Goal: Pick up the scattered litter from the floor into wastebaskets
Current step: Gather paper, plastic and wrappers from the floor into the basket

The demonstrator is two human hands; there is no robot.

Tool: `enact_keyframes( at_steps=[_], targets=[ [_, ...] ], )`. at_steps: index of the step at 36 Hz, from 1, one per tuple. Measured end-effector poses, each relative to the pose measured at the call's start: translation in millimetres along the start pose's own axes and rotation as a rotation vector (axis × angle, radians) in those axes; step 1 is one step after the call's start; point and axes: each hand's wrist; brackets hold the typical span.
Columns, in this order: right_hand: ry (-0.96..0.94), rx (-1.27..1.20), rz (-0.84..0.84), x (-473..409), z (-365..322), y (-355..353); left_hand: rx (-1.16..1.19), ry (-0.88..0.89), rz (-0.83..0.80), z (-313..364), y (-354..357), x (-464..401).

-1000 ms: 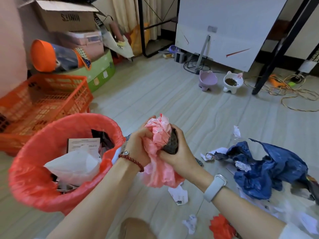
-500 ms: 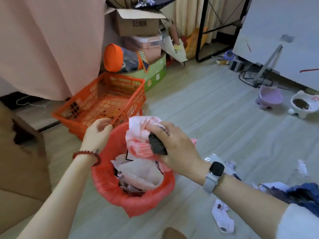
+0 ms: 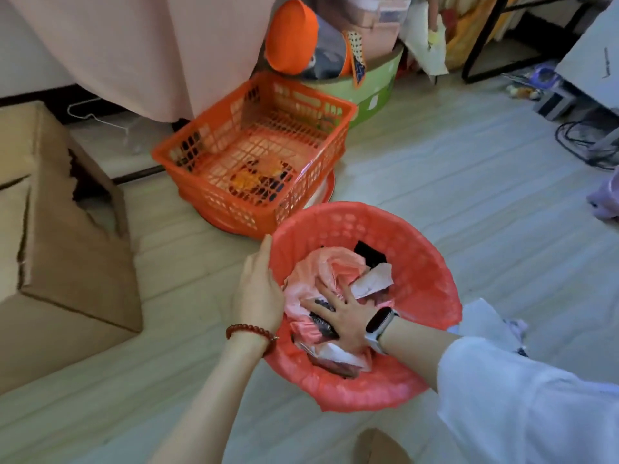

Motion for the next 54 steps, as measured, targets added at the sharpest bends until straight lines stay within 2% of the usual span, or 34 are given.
enact_keyframes(
  at_steps=[4, 8, 14, 18, 21, 23, 28, 33, 36, 39, 42, 45, 48, 50, 54],
  targets=[
    [0.008, 0.075, -0.064, -10.2, 0.2, 0.0, -0.038, -0.012, 0.006, 3.1, -1.0, 1.8],
    [0.028, 0.087, -0.055, -13.1, -1.5, 0.1, -0.102, -0.047, -0.027, 7.9, -4.4, 3.0],
    [0.081, -0.192, -0.043, -2.7, 4.7, -0.2, -0.155, -0.078, -0.070, 13.7, -8.0, 4.0],
    [0.052, -0.265, -0.039, 29.3, 15.3, -24.9, -0.201, -0.084, -0.078, 18.7, -11.0, 2.9],
    [0.011, -0.268, 0.078, 55.2, 23.5, -38.6, -0.272, -0.106, -0.043, 33.8, -15.1, 1.8],
    [0.003, -0.333, 0.190, 75.2, 27.8, -48.3, -0.255, -0.062, -0.013, 51.1, -17.6, -0.1],
    [0.064, -0.563, 0.506, 133.8, 59.9, -55.9, -0.134, 0.203, 0.004, 113.5, 0.0, 1.2],
    [0.279, -0.809, 0.696, 199.3, 119.2, -19.3, 0.039, 0.490, -0.168, 183.4, 64.3, 36.3],
    [0.448, -0.900, 0.686, 239.1, 150.2, 20.6, 0.074, 0.544, -0.362, 210.6, 115.6, 69.8],
    [0.573, -0.931, 0.647, 273.5, 168.2, 70.9, -0.012, 0.546, -0.623, 216.7, 171.4, 103.3],
    [0.673, -0.910, 0.536, 296.8, 173.8, 136.2, -0.122, 0.517, -0.851, 200.4, 226.4, 136.2],
    [0.721, -0.891, 0.383, 308.5, 167.5, 208.4, -0.302, 0.501, -0.986, 171.1, 265.5, 172.3],
    [0.778, -0.840, 0.301, 311.2, 150.8, 276.7, -0.473, 0.488, -1.061, 138.7, 286.3, 205.6],
    [0.789, -0.704, 0.264, 310.4, 137.2, 314.8, -0.532, 0.487, -1.101, 121.6, 295.5, 224.8],
    [0.685, -0.511, 0.164, 301.7, 107.4, 357.1, -0.643, 0.548, -1.140, 98.9, 304.1, 258.8]
  ],
)
Point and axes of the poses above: each hand's wrist, its own x-axis away from the middle knuckle, its own y-axis out of the palm, z = x × y, and after that the axes turned 5 degrees about y, right-handed
